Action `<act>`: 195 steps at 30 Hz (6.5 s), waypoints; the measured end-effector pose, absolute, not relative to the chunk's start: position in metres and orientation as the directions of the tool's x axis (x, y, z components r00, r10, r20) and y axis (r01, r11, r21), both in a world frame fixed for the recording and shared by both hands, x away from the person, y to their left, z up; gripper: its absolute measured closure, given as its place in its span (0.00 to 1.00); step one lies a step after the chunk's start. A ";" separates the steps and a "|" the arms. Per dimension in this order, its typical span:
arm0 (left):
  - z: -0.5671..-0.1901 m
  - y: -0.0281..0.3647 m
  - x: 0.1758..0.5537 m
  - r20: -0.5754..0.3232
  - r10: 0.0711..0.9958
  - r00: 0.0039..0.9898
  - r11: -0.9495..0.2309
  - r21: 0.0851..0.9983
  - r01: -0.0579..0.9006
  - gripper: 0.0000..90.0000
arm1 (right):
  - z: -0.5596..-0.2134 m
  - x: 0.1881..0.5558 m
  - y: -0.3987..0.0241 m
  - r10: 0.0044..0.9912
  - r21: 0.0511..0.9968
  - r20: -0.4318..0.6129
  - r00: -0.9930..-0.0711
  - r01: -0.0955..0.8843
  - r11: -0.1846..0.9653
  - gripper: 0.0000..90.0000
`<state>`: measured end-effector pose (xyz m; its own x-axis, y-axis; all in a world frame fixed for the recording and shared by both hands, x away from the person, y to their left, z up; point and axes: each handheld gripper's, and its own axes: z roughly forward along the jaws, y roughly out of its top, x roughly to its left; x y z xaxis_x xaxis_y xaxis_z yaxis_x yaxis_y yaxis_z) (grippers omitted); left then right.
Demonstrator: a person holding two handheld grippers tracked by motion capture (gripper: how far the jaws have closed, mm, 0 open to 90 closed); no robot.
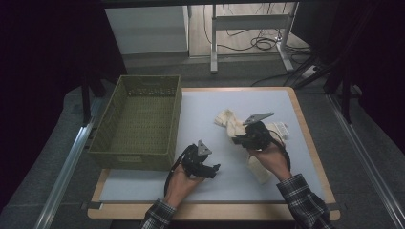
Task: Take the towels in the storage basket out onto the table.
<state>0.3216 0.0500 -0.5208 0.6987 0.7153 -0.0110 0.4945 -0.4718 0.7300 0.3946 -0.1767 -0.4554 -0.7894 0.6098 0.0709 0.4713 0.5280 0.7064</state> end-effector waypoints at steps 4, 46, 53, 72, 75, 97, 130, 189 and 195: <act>-0.515 0.057 0.310 -0.021 0.714 0.700 -0.459 0.742 0.489 0.18 | -0.466 0.383 -0.151 0.533 0.696 0.141 -0.835 0.466 0.547 0.89; -0.531 0.065 0.327 -0.030 0.771 0.636 -0.450 0.681 0.578 0.97 | -0.517 0.273 -0.285 0.661 0.680 0.000 -0.751 0.484 0.550 0.96; -0.520 0.066 0.289 -0.053 0.699 0.714 -0.492 0.688 0.533 0.97 | -0.507 0.254 -0.310 0.679 0.692 0.034 -0.733 0.508 0.513 0.96; -0.516 0.071 0.280 -0.081 0.707 0.702 -0.441 0.725 0.528 0.51 | -0.502 0.243 -0.340 0.706 0.717 0.118 -0.698 0.553 0.426 0.73; -0.513 0.064 0.303 -0.101 0.724 0.682 -0.406 0.737 0.540 0.46 | -0.501 0.264 -0.344 0.743 0.722 0.102 -0.661 0.563 0.402 0.71; -0.513 0.033 0.431 -0.012 0.806 0.592 -0.396 0.733 0.553 0.60 | -0.485 0.401 -0.353 0.854 0.744 0.056 -0.518 0.592 0.310 0.81; -0.536 0.041 0.477 -0.119 0.809 0.575 -0.328 0.721 0.611 0.92 | -0.513 0.468 -0.330 0.875 0.681 0.037 -0.482 0.653 0.330 0.97; -0.512 0.057 0.320 0.042 0.719 0.694 -0.365 0.873 0.325 0.95 | -0.480 0.309 -0.348 0.771 0.758 0.034 -0.636 0.519 0.394 0.97; -0.515 0.069 0.303 -0.013 0.712 0.702 -0.314 0.889 0.335 0.94 | -0.482 0.286 -0.345 0.748 0.755 0.041 -0.663 0.511 0.411 0.97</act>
<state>0.3025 0.0690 -0.5150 0.7020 0.7121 -0.0132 0.3349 -0.3137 0.8885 0.2863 -0.3454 -0.4821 -0.6627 0.7478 0.0411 0.5110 0.4114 0.7547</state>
